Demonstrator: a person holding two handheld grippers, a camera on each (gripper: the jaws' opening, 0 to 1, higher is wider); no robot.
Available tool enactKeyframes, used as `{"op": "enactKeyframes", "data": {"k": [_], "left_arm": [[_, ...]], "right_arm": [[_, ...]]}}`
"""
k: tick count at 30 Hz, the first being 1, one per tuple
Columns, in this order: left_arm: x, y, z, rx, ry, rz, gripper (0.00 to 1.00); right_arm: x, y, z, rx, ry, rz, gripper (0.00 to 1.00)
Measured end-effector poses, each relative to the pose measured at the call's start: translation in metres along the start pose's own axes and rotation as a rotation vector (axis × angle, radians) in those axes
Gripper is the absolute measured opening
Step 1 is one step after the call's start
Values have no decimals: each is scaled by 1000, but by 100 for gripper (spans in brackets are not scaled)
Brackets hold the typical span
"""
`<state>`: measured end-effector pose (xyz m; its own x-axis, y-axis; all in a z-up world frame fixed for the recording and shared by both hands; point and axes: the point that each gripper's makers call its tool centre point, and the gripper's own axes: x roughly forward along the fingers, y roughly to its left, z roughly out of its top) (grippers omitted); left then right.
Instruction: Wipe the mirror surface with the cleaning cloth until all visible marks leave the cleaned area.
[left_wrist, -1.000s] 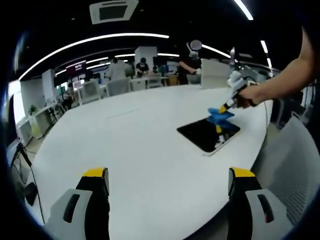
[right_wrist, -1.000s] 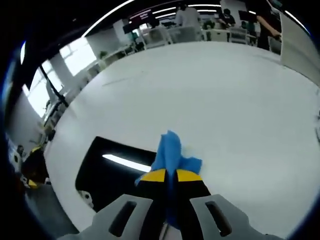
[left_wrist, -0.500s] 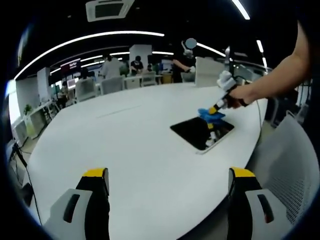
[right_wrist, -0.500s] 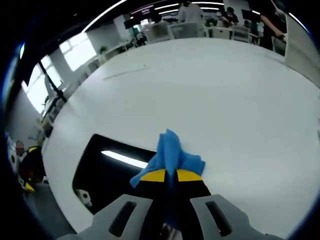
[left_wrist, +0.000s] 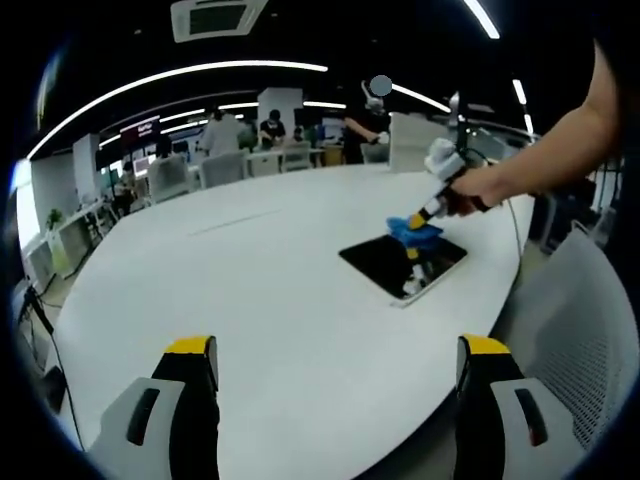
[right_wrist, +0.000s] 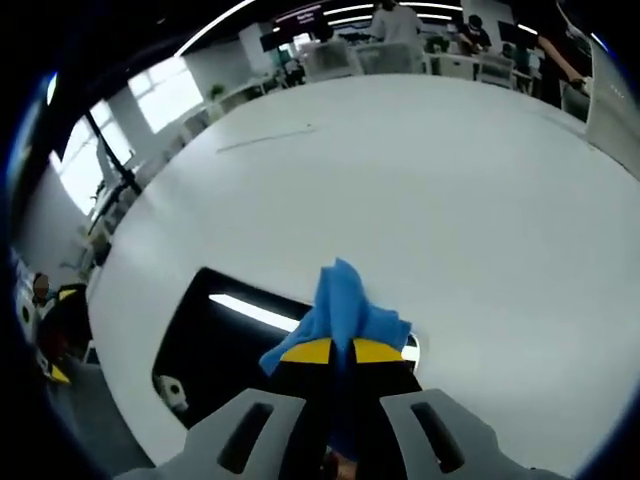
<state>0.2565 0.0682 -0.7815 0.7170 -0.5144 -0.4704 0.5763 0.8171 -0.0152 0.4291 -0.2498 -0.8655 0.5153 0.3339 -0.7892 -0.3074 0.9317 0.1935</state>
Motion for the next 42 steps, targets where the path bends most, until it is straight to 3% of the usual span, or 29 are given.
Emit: {"op": "enactKeyframes", "data": {"k": [5, 30, 32, 42], "left_arm": [[0, 3, 0, -2, -2, 10, 99], [-1, 6, -2, 8, 5, 19, 99], [-1, 6, -3, 11, 11, 17, 93], [-1, 5, 0, -11, -5, 14, 99]], "right_arm": [[2, 5, 0, 28, 16, 4, 1], [21, 52, 10, -7, 66, 59, 1], [22, 55, 11, -10, 69, 63, 1], [35, 72, 17, -38, 84, 89, 1]]}}
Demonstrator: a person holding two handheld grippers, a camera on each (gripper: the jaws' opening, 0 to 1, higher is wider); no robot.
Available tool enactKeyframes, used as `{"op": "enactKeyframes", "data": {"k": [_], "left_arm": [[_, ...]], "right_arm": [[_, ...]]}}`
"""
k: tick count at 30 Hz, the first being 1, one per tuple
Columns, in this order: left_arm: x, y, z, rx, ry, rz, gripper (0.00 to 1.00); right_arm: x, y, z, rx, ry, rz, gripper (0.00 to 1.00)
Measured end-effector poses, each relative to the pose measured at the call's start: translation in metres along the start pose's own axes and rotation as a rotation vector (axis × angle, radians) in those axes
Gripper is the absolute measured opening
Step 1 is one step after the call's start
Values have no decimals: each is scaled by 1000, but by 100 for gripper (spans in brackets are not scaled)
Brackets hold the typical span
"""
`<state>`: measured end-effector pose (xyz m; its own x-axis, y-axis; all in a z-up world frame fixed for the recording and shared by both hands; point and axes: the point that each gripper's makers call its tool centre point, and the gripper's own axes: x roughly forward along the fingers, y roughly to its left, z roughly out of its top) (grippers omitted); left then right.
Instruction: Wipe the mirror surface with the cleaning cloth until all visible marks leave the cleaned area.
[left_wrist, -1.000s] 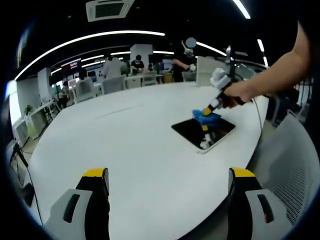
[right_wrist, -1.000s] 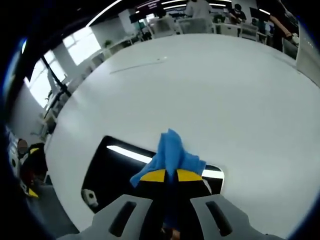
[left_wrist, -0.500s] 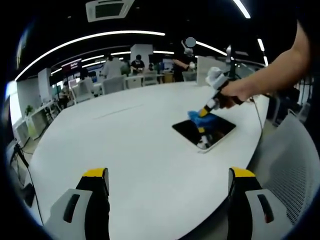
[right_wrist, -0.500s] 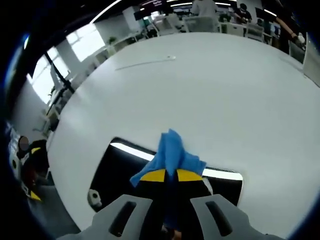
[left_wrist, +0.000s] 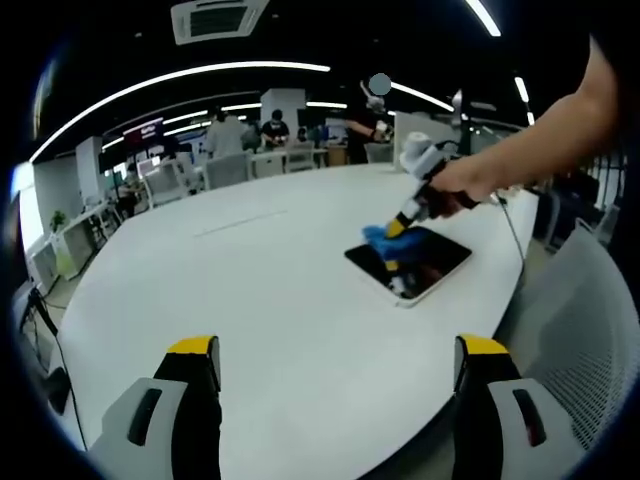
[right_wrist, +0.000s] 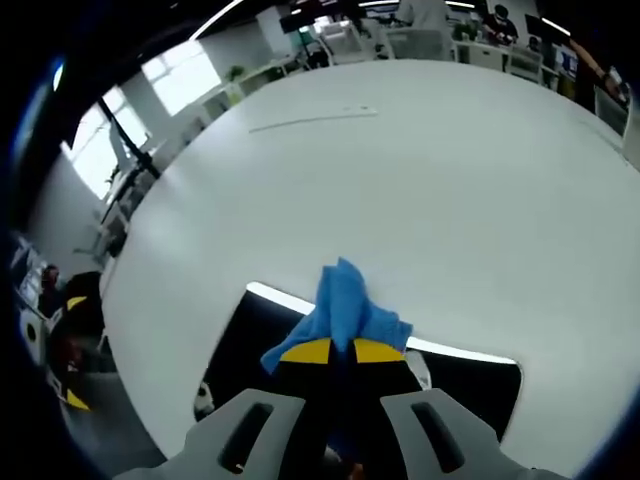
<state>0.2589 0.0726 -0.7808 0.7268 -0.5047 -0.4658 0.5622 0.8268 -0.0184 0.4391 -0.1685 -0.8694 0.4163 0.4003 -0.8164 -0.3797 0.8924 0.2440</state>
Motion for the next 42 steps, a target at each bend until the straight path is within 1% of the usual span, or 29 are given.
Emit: {"op": "enactKeyframes", "data": {"k": [16, 23, 29, 32, 39, 42], "left_arm": [[2, 1, -1, 4, 4, -3, 99], [2, 0, -1, 10, 7, -2, 98], [2, 1, -2, 11, 8, -2, 98], [2, 1, -2, 11, 8, -1, 97], [2, 1, -3, 12, 10, 0, 97], [2, 2, -4, 13, 13, -1, 97]], "right_arm": [[14, 29, 7, -29, 14, 36, 1], [18, 46, 10, -28, 22, 53, 1], [23, 60, 12, -50, 36, 66, 1], [22, 67, 13, -54, 30, 74, 1], [28, 69, 17, -32, 30, 67, 1], [27, 70, 17, -7, 29, 62, 1]]}}
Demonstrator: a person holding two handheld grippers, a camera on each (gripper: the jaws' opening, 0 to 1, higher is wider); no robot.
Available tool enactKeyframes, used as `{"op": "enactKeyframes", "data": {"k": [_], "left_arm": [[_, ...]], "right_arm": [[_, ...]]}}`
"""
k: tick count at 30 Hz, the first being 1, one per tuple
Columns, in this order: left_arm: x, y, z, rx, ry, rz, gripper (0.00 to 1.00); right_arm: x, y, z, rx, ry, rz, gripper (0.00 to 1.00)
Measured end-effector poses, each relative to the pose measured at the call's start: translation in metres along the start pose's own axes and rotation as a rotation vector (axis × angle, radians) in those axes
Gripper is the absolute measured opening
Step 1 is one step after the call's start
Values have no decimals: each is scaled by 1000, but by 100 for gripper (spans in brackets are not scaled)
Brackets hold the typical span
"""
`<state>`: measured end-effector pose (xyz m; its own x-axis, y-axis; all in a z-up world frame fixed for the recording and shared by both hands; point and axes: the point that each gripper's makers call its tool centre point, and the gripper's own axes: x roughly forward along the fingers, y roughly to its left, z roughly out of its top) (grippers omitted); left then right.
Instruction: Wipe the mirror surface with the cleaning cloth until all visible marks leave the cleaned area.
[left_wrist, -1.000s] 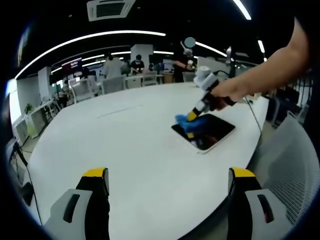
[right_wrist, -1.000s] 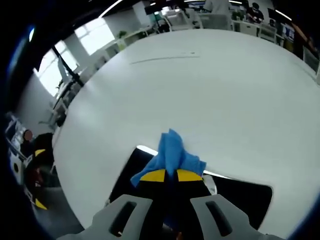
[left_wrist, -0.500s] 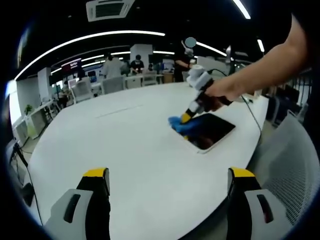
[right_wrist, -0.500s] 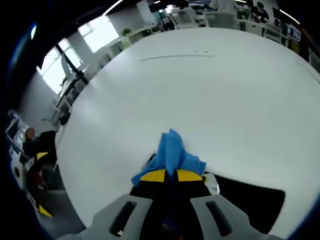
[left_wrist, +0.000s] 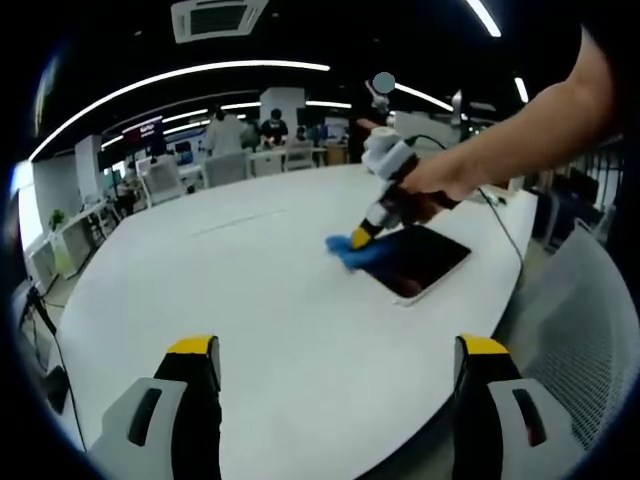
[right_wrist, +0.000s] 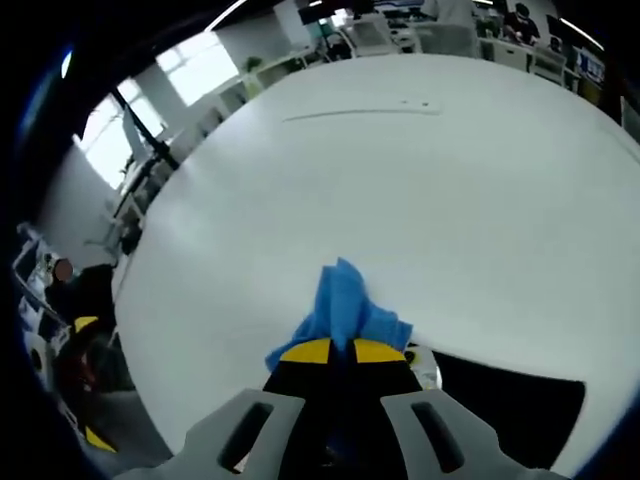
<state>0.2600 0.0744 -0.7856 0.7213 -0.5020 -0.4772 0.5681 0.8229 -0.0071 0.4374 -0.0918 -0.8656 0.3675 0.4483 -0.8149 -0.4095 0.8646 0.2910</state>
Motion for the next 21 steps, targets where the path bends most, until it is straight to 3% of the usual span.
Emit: {"op": "enactKeyframes", "data": {"k": [11, 21], "left_arm": [[1, -2, -2, 4, 12, -5, 97], [1, -4, -4, -3, 26, -14, 97]], "right_arm": [[3, -4, 1, 46, -14, -4, 1], [0, 1, -11, 60, -29, -10, 0]]}}
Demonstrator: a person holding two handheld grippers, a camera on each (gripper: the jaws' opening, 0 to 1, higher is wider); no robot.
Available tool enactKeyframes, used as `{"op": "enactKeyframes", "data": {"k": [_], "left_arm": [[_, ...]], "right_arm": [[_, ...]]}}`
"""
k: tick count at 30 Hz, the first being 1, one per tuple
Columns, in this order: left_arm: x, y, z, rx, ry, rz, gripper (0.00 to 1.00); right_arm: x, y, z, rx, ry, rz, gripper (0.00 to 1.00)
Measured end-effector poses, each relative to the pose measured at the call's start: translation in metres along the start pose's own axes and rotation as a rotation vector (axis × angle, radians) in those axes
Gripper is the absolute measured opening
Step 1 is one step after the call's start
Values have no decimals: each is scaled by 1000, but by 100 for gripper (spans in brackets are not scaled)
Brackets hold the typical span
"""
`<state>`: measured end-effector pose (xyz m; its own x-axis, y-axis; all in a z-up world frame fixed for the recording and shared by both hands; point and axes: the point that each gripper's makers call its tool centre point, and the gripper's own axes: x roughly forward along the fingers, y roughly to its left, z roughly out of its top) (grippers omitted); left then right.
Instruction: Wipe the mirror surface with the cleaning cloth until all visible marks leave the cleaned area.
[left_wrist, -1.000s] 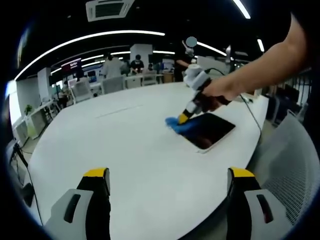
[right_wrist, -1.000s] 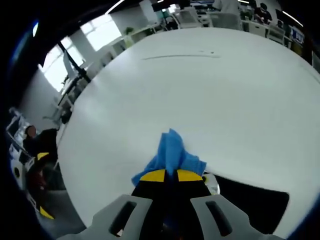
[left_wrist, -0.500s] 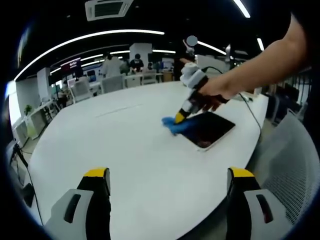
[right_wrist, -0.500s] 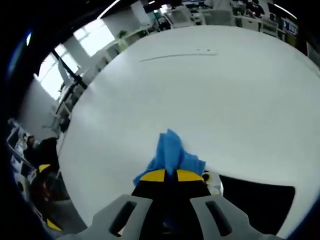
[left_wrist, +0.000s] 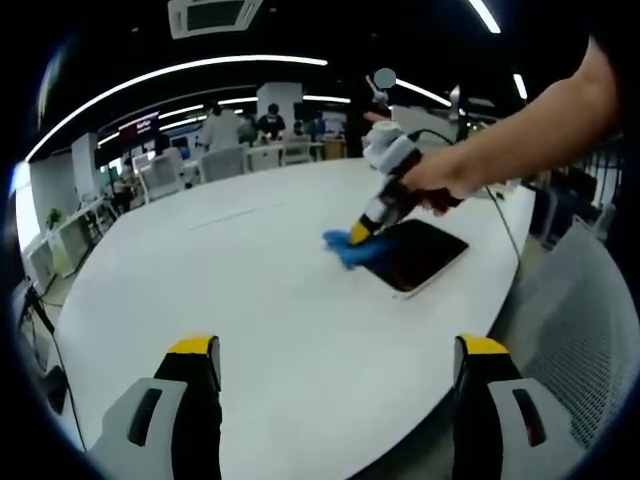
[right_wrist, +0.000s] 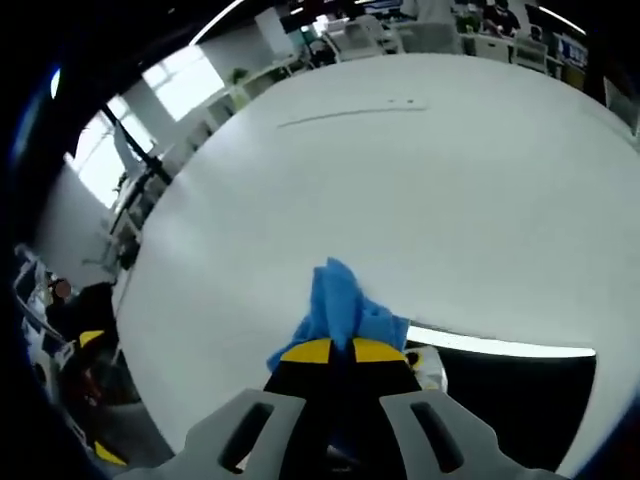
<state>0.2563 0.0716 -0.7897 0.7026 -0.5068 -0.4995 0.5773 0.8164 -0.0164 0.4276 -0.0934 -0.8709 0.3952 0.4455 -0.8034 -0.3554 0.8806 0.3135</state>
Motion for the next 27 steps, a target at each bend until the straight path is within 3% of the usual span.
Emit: {"op": "enactKeyframes", "data": {"k": [10, 16, 20, 23, 27], "left_arm": [[-1, -2, 1, -5, -10, -6, 99], [0, -9, 1, 22, -1, -36, 99], [-1, -6, 3, 30, -15, -28, 99], [0, -2, 0, 27, 3, -8, 99], [2, -3, -7, 31, 29, -28, 99]], "right_arm": [[-7, 9, -13, -1, 2, 5, 0], [-15, 18, -29, 48, 2, 23, 0], [-16, 21, -29, 18, 1, 23, 0], [-16, 22, -30, 16, 6, 19, 0], [-17, 24, -31, -42, 10, -9, 0]]}}
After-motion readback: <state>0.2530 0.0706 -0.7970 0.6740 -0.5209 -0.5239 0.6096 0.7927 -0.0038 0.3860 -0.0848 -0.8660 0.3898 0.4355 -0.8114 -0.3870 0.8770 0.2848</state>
